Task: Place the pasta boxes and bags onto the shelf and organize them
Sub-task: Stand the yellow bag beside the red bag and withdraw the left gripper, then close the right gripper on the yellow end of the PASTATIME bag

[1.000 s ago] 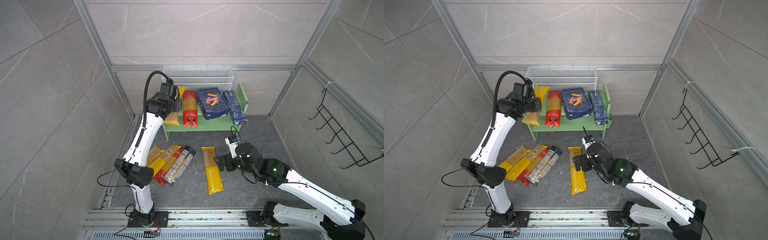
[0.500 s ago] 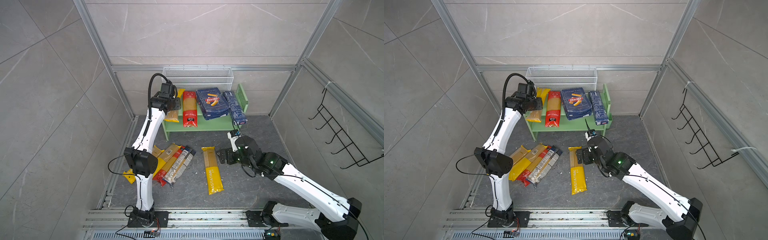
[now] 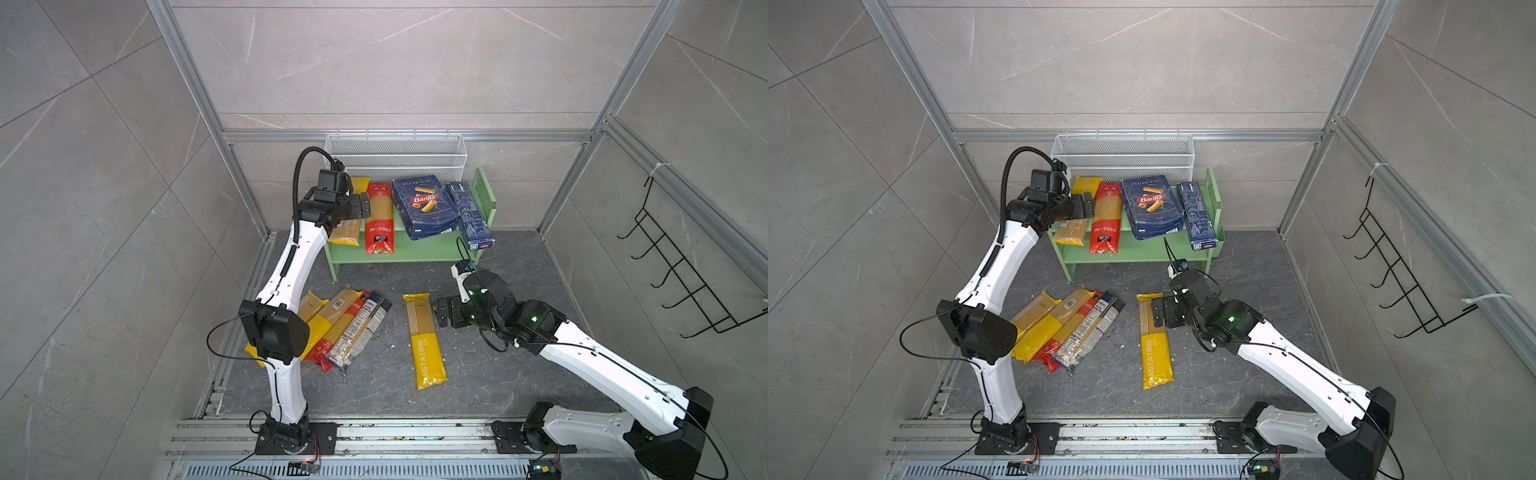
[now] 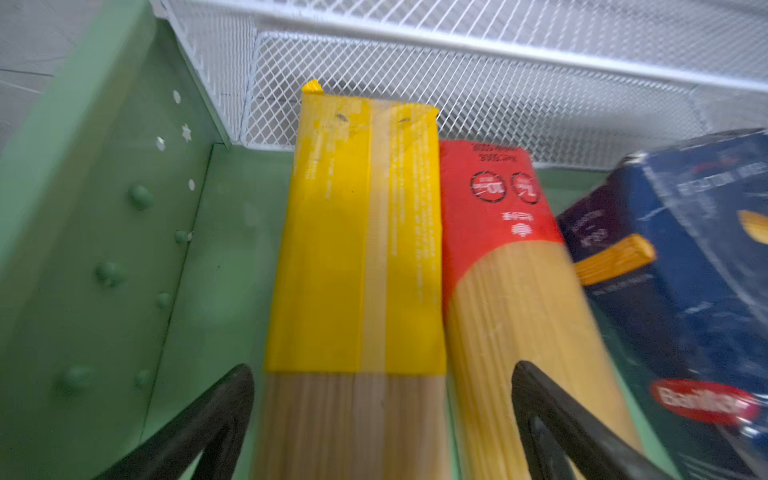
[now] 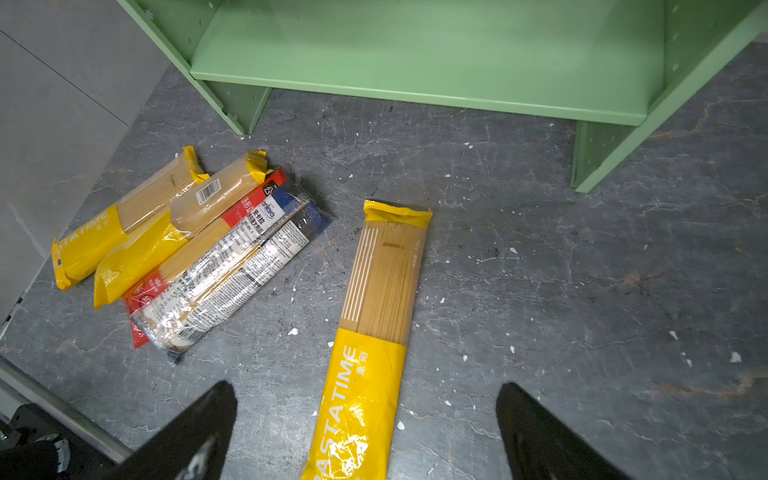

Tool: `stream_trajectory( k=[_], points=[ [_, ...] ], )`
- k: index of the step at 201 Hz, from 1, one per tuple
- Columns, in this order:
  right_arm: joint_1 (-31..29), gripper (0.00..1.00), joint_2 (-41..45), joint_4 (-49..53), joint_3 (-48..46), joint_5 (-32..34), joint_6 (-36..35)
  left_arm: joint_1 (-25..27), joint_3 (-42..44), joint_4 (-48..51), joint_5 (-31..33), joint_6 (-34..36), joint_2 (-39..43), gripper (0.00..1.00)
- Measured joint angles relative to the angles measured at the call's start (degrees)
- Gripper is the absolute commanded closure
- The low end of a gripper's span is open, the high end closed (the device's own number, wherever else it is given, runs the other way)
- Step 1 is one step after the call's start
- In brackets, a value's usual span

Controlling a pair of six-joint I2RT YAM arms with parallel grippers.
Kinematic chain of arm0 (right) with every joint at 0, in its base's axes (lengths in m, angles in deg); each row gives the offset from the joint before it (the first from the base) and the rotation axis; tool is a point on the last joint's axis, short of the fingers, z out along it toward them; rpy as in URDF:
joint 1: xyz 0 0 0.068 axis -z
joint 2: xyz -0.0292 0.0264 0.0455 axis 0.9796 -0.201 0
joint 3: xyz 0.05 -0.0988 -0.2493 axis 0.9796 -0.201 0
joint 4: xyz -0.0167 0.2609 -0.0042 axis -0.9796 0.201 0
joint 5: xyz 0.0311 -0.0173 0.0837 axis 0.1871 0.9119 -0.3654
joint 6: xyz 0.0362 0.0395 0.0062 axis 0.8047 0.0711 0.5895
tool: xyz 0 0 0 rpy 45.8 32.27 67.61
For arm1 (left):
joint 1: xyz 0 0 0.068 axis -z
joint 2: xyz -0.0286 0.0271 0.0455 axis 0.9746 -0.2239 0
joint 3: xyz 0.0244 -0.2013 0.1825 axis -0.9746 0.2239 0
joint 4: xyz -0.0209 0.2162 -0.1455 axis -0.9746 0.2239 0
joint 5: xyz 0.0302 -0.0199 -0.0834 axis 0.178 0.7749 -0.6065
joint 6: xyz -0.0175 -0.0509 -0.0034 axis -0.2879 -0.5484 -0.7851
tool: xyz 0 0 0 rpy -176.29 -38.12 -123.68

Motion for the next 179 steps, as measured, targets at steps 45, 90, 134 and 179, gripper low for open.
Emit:
stream_trajectory(
  k=[45, 90, 134, 179],
  points=[
    [-0.3, 0.00, 1.7, -1.5, -7.0, 0.6, 1.6, 8.1, 14.4, -4.5, 3.0, 0.7, 17.2, 0.00],
    [-4.7, 0.01, 2.3, -7.0, -19.9, 1.0, 6.0, 18.7, 42.8, -9.5, 10.1, -2.6, 39.4, 0.00],
    [-8.3, 0.01, 2.6, -12.9, -29.7, 1.4, 10.6, 34.5, 72.3, -11.6, 20.3, -13.5, 49.7, 0.00],
    [-12.7, 0.01, 1.2, -17.5, -33.6, 4.4, 13.6, 44.8, 88.7, -11.0, 28.3, -23.8, 55.1, 0.00]
  ],
)
